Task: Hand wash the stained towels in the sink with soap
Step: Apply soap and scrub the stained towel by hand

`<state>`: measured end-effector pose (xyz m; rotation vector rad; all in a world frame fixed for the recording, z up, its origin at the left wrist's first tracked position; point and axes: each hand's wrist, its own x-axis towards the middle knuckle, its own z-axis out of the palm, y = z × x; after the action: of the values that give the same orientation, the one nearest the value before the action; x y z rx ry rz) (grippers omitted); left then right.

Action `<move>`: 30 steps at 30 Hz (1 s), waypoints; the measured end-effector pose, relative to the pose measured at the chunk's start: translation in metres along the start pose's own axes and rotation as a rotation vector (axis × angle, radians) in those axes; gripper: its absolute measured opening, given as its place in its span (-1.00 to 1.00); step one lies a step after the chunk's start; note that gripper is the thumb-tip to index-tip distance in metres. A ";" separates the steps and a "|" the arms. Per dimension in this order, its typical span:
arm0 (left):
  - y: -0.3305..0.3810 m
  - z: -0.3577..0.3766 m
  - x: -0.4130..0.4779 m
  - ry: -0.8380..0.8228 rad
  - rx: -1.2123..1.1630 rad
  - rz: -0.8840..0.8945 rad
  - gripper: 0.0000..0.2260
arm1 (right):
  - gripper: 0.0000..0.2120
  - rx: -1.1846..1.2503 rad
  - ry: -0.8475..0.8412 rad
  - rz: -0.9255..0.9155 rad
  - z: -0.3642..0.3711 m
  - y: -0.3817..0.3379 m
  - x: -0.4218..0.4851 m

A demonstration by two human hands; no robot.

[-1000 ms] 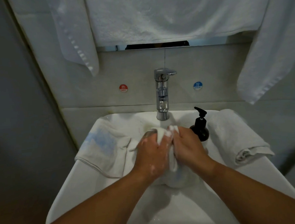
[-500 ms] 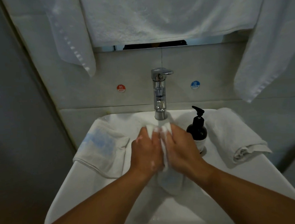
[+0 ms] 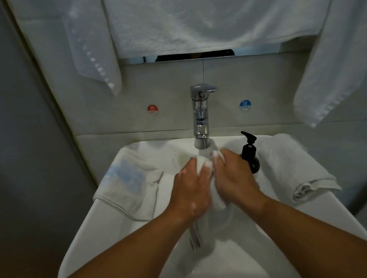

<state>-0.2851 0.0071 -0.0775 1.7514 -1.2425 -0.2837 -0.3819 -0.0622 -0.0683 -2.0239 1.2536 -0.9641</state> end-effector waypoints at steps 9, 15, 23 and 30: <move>0.001 0.002 -0.005 -0.046 -0.006 -0.018 -0.76 | -0.69 0.028 0.028 -0.036 0.003 0.003 0.001; 0.009 -0.006 0.034 0.017 0.014 -0.109 -0.68 | -0.76 0.157 0.057 -0.128 0.005 -0.008 -0.011; 0.004 0.008 0.029 -0.046 0.000 -0.097 -0.69 | -0.68 0.057 -0.075 0.020 0.001 0.003 0.005; -0.003 0.006 0.024 -0.005 -0.048 -0.127 -0.67 | -0.75 -0.021 -0.143 -0.063 -0.003 -0.003 0.020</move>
<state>-0.2759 -0.0159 -0.0752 1.7925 -1.1208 -0.3884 -0.3762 -0.0799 -0.0587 -2.1197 1.1339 -0.8219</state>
